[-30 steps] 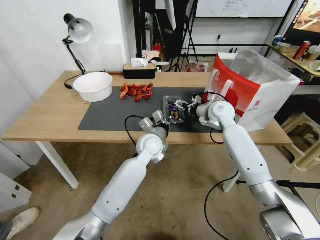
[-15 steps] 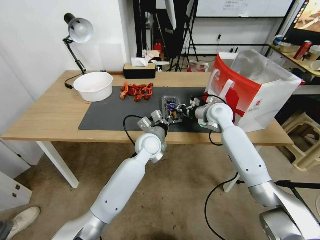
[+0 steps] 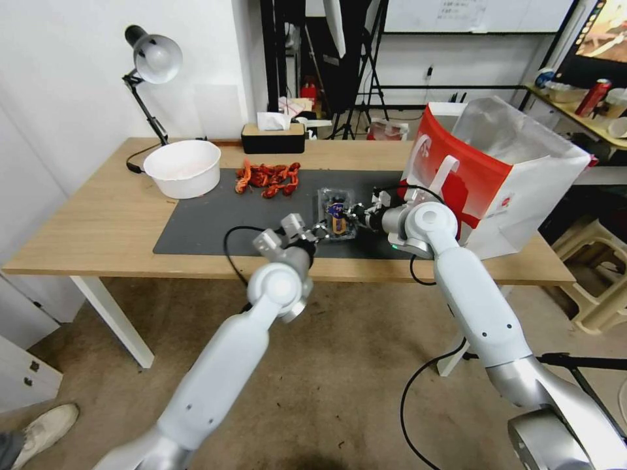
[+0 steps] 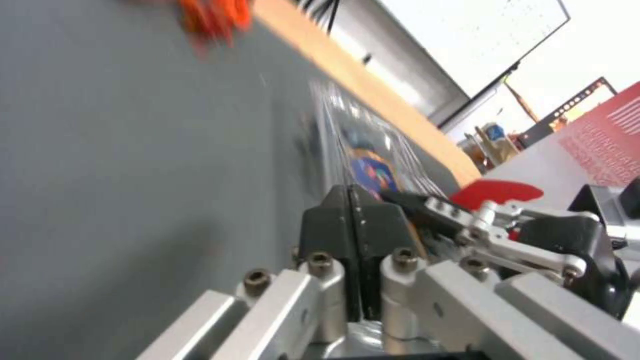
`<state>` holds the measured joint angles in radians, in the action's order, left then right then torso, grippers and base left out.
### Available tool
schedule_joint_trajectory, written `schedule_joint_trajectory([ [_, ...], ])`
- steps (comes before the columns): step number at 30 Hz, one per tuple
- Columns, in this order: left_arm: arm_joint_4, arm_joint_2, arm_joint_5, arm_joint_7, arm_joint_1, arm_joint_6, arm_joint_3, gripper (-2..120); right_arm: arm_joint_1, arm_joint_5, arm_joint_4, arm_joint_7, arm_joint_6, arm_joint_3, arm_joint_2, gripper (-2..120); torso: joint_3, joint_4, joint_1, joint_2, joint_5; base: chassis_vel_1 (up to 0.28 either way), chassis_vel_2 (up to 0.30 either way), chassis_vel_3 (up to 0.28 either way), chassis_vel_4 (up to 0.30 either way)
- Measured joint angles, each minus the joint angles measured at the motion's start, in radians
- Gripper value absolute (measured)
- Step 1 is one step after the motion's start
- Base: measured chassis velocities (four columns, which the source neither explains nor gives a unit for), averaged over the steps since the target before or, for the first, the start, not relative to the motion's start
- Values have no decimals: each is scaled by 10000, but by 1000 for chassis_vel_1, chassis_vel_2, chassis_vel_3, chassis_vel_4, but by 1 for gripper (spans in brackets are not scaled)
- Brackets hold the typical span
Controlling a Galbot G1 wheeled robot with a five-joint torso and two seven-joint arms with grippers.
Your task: Close the takeout container lid, then place the container into the takeout bag.
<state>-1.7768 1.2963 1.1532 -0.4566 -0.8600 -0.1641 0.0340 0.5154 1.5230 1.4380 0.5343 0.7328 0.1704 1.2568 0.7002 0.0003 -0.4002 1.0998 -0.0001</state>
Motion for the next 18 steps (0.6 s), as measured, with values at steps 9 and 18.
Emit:
schedule_joint_trajectory([
  [9,-1471,-865,-2970,1305,-2011,292,909,30,137,-864,519,-698,-130,-63,-269,7,-2,-4,2,0,-1,0,0,0,0],
  [18,-2480,-930,-5322,2041,-4453,1064,1849,67,529,-2990,2127,-2350,-1057,-181,-1081,0,-4,3,4,1,2,0,0,0,0],
])
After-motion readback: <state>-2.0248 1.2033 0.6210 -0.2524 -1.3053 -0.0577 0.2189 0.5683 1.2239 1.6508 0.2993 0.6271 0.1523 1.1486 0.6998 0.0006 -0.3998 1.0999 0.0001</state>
